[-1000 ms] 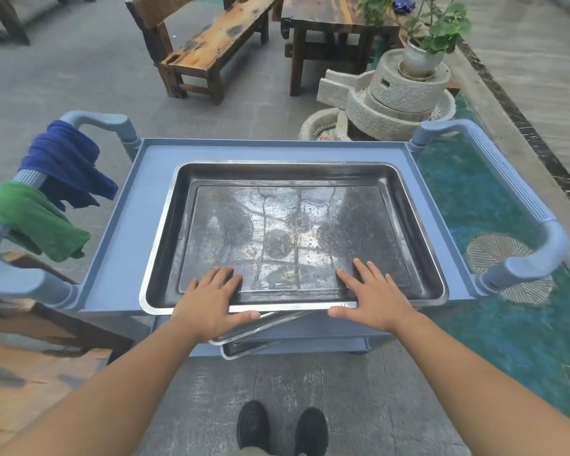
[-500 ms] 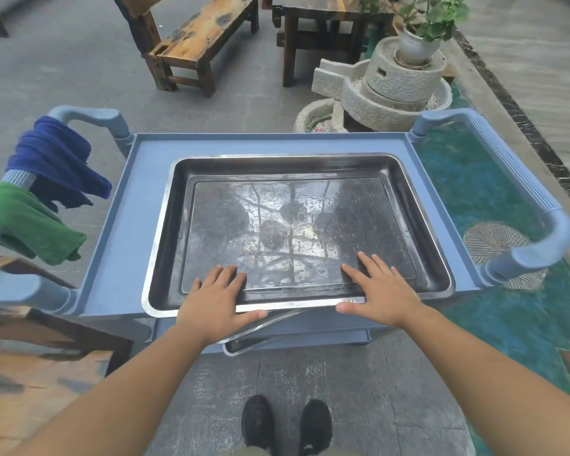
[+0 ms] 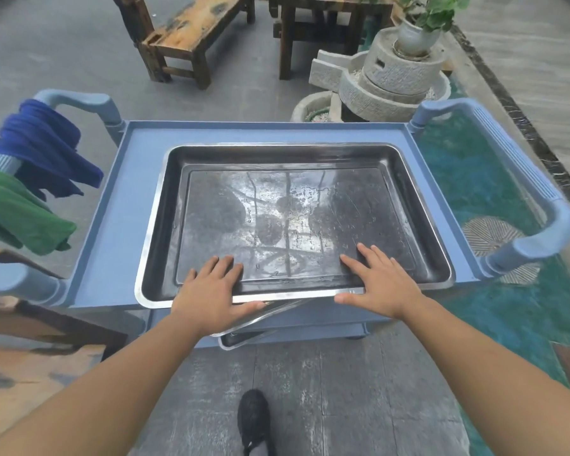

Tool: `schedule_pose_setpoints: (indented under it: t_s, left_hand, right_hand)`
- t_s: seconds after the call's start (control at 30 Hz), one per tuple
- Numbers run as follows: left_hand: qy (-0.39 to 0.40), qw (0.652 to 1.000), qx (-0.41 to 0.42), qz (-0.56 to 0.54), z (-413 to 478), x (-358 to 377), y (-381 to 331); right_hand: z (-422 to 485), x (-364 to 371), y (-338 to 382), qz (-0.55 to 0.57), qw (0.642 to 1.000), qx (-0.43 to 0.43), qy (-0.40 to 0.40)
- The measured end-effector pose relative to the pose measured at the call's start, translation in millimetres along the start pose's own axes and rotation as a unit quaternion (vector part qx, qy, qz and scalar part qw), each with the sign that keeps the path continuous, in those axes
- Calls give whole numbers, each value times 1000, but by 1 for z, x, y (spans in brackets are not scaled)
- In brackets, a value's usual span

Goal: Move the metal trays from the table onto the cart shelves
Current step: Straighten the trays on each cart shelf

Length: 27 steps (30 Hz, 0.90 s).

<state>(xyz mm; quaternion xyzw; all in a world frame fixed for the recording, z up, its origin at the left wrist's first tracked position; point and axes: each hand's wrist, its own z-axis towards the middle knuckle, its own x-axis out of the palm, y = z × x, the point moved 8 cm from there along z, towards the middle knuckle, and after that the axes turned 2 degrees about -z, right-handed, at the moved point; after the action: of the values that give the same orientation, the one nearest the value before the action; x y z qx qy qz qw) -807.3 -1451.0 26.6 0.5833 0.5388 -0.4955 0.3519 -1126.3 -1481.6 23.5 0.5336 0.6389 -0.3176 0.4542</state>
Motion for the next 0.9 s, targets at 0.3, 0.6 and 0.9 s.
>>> schedule_pose_setpoints:
  t_s: [0.3,0.6,0.9]
  left_hand:
    - [63,998,-6,-19,-5,-5,-4]
    - [-28,997,-47,-54,-74,-12,-40]
    - [55,995,-65,-57,-142,26,-67]
  right_hand:
    - [-6,-5,6,-17,998,-13,60]
    - [-87,-28,48,58,986,-47,-152]
    - [-128,28,54,51,996,-38,-56]
